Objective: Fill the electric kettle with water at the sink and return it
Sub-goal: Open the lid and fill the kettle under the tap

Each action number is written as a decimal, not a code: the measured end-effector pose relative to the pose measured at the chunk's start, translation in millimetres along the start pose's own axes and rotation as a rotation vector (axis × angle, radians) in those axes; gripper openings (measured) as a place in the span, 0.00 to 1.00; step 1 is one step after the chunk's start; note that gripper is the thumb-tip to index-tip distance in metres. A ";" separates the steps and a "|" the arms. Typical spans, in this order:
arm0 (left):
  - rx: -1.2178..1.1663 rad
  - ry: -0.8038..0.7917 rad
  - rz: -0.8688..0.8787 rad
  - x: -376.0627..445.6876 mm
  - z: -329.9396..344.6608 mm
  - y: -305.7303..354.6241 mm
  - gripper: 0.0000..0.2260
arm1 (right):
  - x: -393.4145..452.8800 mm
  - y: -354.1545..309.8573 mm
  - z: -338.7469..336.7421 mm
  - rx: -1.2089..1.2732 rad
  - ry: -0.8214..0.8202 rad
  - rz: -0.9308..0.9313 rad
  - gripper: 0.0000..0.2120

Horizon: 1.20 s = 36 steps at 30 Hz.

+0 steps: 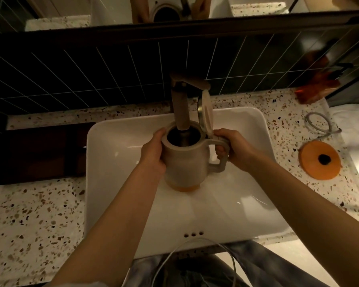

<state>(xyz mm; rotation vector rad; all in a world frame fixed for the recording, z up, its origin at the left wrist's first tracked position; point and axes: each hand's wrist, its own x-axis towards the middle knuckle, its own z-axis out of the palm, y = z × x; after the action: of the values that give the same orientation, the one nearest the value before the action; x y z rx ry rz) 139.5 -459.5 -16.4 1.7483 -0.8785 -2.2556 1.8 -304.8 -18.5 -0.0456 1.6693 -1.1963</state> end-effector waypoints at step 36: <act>1.135 0.167 1.481 9.3 27.7 13.9 0.18 | 50.4 30.9 -7.9 -0.192 0.175 -0.221 0.17</act>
<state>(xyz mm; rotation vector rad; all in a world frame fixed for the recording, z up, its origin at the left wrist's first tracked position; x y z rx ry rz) 107.9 -465.4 -12.7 0.6792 -2.4558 -0.5725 -12.3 -311.2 -76.1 -0.2567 1.9693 -1.2265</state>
